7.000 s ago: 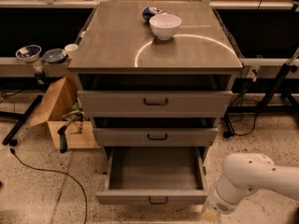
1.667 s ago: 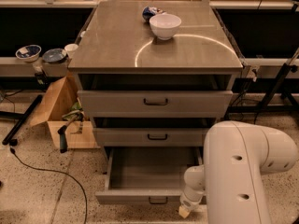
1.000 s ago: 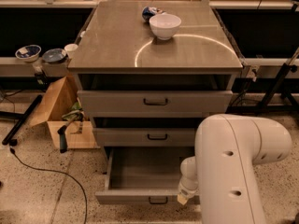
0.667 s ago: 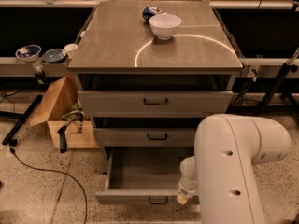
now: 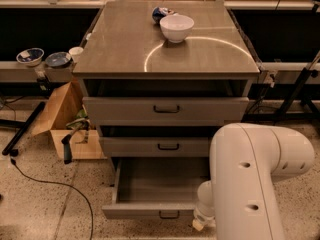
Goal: Close bottom drawer
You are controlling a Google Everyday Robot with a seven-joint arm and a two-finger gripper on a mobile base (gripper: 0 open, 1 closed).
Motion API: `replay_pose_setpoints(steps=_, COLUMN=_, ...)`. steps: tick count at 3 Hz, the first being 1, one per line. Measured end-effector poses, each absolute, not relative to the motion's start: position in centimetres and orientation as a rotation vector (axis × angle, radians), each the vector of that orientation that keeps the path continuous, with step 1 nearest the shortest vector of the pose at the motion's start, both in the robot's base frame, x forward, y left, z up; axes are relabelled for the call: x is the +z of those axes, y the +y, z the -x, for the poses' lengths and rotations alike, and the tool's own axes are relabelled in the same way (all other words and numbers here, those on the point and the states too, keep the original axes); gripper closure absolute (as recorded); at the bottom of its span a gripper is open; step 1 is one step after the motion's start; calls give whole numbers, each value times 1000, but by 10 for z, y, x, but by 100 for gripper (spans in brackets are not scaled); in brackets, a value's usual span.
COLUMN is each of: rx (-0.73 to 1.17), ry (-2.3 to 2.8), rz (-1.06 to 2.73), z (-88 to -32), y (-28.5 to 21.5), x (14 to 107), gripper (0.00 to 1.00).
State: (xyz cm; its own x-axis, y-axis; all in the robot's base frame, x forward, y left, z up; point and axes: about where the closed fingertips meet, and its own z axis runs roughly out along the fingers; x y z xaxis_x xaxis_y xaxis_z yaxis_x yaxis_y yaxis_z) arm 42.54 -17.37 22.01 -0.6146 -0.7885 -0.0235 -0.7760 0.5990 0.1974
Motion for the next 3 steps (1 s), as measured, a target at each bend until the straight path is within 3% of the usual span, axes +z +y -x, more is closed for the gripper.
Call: replay_pose_setpoints(steps=3, rx=-260, ry=-2790, rz=-1265, z=-429, y=-171, x=162, gripper=100)
